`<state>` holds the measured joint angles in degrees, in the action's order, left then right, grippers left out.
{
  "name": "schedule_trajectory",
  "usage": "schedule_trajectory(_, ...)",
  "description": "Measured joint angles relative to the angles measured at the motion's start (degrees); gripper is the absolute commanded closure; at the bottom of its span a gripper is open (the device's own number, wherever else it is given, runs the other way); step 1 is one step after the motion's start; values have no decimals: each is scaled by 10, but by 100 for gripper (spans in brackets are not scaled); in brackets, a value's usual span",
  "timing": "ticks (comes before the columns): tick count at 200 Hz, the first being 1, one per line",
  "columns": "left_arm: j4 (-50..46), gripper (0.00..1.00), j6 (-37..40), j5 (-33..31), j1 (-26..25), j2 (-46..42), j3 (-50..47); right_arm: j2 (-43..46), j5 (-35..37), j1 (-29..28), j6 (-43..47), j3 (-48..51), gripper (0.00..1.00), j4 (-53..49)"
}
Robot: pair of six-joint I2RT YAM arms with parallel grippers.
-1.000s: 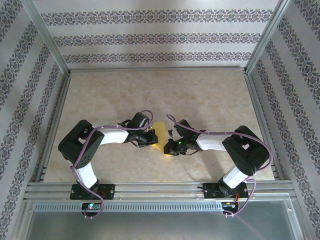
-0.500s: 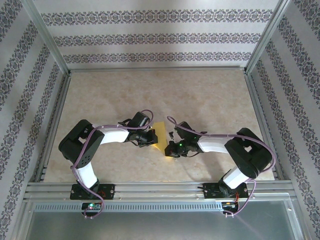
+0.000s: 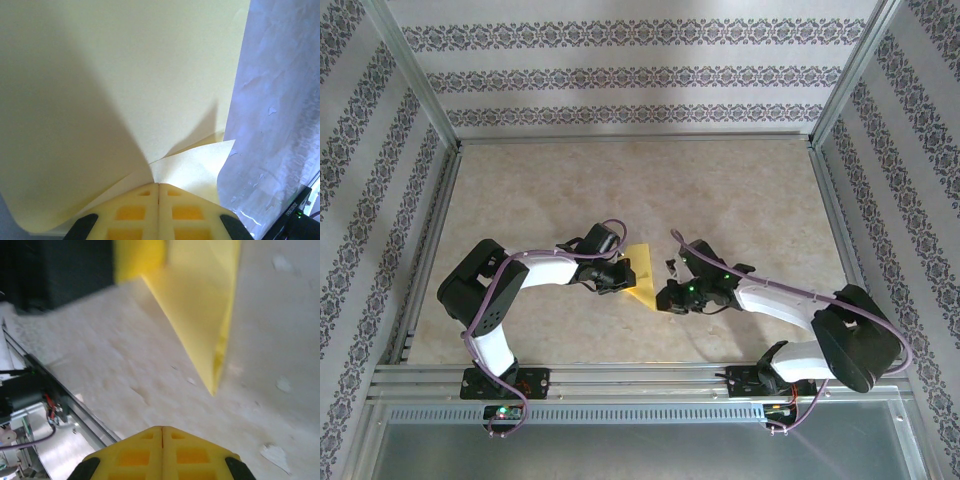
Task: Fold a paper plane with a square sheet of paper (fold left side to right side)
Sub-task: Third fold the triangle at the center of the table.
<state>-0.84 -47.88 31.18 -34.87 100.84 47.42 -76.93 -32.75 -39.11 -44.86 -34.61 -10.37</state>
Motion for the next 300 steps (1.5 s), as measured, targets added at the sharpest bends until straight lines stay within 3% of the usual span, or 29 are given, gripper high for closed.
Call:
schedule_trajectory(75,0,98,0,0,0,0,0,-109,45,-24,-11,-54,100,36)
schedule_trajectory(169,0,97,0,-1,0,-1,0,-146,73,-24,-15,-52,100,33)
schedule_trajectory(224,-18,90,5,-28,0,-19,0,-153,74,-24,-12,-50,100,38)
schedule_trajectory(259,-12,98,11,-34,0,-68,-10,-155,75,-28,-5,-52,100,40)
schedule_trajectory(300,16,100,6,-32,-17,-110,-50,-158,82,-32,3,-58,100,31)
